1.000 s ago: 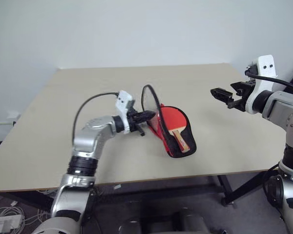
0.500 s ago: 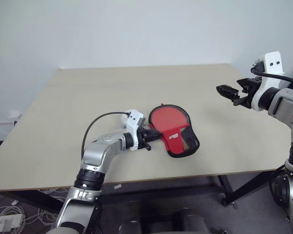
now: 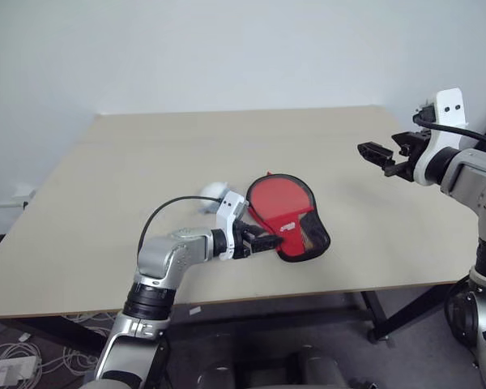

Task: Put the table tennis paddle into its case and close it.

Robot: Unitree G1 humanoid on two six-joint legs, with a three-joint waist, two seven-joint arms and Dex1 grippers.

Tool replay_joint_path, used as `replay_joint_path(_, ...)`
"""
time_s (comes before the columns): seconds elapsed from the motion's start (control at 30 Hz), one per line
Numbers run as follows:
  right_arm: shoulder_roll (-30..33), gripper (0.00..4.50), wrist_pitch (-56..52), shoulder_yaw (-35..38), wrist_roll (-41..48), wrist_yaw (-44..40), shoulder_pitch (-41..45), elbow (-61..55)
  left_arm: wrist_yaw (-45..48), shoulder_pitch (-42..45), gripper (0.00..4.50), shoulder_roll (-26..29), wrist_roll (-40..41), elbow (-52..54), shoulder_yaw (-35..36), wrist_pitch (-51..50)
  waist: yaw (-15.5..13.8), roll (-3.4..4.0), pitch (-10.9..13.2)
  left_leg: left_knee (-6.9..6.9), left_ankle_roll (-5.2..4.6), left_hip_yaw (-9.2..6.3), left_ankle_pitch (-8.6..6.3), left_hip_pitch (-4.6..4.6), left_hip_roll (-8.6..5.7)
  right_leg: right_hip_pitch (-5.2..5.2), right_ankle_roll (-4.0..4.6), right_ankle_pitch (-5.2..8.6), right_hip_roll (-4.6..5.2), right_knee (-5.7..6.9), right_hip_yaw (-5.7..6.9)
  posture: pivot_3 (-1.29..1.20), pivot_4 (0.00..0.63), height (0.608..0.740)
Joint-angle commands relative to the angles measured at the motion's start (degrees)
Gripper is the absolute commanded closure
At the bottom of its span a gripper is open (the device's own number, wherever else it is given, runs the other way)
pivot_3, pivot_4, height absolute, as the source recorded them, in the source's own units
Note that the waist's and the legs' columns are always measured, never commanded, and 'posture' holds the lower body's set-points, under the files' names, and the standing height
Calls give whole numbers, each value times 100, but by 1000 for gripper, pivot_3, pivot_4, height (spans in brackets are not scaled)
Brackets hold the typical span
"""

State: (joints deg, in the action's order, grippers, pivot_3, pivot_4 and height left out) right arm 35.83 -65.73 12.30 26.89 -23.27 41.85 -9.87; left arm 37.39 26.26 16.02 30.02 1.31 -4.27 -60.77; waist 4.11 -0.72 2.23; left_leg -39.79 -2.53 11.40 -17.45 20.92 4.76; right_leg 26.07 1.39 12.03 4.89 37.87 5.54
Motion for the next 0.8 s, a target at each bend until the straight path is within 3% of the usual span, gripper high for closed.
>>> replay_joint_path(0.03, -24, 0, -18, 161, 79, 92, 60, -283, -160, 23, 767, -123, 192, 135, 155, -238, -1, 0, 0, 0, 0, -1, 0, 0, 0, 0, 0, 0, 0, 0, 1, 0, 0, 740)
replay_joint_path(0.33, -105, 0, -149, 204, 138, 177, 41, -423, -420, -82, 767, -327, 125, 59, 55, -493, -3, 0, 0, 0, 2, -1, -1, 0, -1, -1, 0, 0, 0, 0, 1, 0, 0, 740)
replay_joint_path(0.8, -245, 0, -155, 96, 203, 252, 142, -383, -1027, 337, 767, -1108, 73, -552, 324, -767, -9, 1, -1, -1, 8, -37, -4, -5, -10, -22, 0, 0, 5, -7, 15, 0, 0, 740)
